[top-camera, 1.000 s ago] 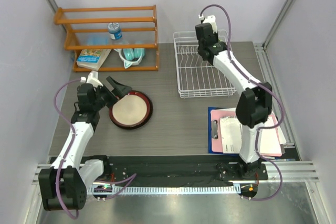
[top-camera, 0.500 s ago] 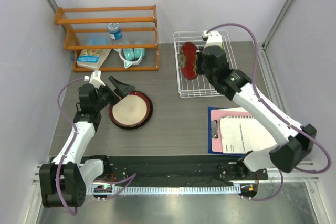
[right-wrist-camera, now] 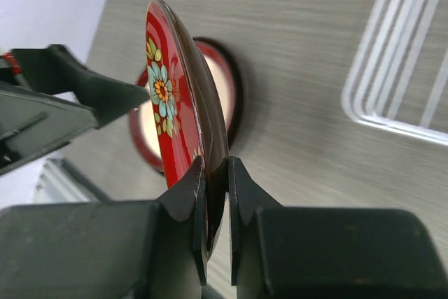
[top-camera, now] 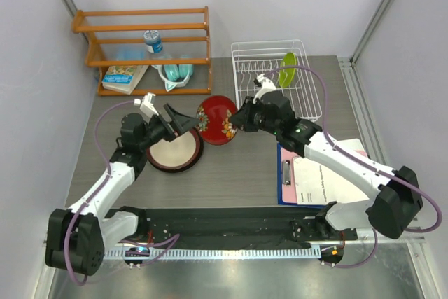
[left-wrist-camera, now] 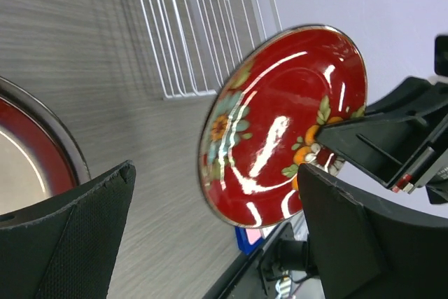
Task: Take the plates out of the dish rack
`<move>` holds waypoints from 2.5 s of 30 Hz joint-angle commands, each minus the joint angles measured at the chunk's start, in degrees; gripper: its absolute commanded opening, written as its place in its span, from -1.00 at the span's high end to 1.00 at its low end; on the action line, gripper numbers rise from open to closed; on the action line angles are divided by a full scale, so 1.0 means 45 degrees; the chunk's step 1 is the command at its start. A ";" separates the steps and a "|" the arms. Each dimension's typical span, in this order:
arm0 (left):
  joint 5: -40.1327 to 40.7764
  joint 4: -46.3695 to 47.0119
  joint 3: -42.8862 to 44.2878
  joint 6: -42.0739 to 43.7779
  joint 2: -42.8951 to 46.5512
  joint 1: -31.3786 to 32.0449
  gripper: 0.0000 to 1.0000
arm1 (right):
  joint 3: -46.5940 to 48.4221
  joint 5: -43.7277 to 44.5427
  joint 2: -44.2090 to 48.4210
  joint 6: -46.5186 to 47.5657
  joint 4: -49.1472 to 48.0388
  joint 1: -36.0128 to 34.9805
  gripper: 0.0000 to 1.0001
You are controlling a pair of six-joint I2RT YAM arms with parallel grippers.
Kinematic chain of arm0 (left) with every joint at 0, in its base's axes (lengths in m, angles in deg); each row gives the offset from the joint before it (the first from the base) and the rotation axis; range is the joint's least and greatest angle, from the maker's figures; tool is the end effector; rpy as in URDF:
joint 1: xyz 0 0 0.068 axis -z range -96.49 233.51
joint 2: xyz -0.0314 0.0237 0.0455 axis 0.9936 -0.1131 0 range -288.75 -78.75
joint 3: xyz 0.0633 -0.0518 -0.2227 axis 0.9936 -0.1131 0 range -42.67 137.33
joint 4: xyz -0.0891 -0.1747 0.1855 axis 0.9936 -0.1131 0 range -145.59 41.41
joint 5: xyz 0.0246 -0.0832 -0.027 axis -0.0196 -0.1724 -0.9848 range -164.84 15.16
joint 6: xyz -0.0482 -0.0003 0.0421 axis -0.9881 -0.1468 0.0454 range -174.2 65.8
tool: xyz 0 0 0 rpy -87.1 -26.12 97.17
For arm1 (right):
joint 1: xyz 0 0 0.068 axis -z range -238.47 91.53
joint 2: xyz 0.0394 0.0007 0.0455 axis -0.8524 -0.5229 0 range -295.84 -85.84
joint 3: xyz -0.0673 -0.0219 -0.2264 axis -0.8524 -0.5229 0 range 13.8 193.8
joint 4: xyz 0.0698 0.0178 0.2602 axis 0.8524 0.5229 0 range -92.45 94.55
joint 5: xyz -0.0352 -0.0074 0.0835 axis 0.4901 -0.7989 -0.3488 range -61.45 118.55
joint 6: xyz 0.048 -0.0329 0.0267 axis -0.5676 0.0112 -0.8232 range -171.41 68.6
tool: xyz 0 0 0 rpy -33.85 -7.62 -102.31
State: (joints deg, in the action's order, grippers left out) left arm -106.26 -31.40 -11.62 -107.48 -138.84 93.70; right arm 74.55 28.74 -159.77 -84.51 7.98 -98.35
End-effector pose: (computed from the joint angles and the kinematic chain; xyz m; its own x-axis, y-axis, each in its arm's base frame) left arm 0.2630 -0.0735 0.2156 -0.6445 -0.5790 -0.4993 0.2285 0.4773 -0.8485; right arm 0.2545 0.2125 0.2825 -0.6064 0.2051 -0.7683 -0.3673 0.7847 0.4994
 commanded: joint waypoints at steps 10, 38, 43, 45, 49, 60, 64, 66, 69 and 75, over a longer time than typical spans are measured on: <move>0.0771 0.2136 -0.0591 -0.0309 -0.1059 0.1211 0.08 | -0.0413 -0.2072 -0.0739 -0.2369 -0.4838 -0.0611 0.98; 0.8506 -0.5266 -0.0278 0.2015 0.3493 0.0958 1.00 | -0.1234 0.1033 -0.0114 -0.1414 -0.2417 -0.0064 -0.38; 0.9383 -0.5090 -0.1251 0.1411 0.3433 0.0879 1.00 | -0.1352 0.1033 0.0003 -0.1277 -0.1949 0.0072 -0.38; 0.9521 -0.4837 -0.1566 0.1196 0.3433 0.0879 1.00 | -0.1371 0.1013 0.0062 -0.1180 -0.1929 0.0131 -0.38; 0.9600 -0.4680 -0.2093 0.1039 0.3355 0.0859 1.00 | -0.1313 0.0994 0.0062 -0.1023 -0.1792 0.0365 -0.38; 1.0146 -0.5675 -0.2134 0.1058 0.2964 0.0859 -0.04 | 0.0462 0.3433 -0.0367 0.0945 0.0433 0.2668 -0.39; 1.0380 -0.5831 -0.1940 0.1292 0.2925 0.0879 -0.22 | 0.1673 0.4272 -0.1050 0.1846 0.0902 0.3509 -0.39; 1.0477 -0.6026 -0.1803 0.1331 0.2847 0.0859 -0.34 | 0.2396 0.4723 -0.1713 0.2275 0.0942 0.3860 -0.39; 1.0381 -0.6221 -0.1510 0.1468 0.2788 0.0859 -0.37 | 0.3469 0.5442 -0.3036 0.2687 0.0884 0.4330 -0.39; 0.8334 -0.5892 -0.0456 0.1937 0.2944 0.0859 -0.48 | 0.6320 0.6110 -0.6627 0.3703 0.0865 0.5287 -0.37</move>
State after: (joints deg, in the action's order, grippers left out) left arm -62.83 -60.47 -18.31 -101.05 -126.25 97.83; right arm 95.23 51.03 -180.41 -72.55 11.85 -77.08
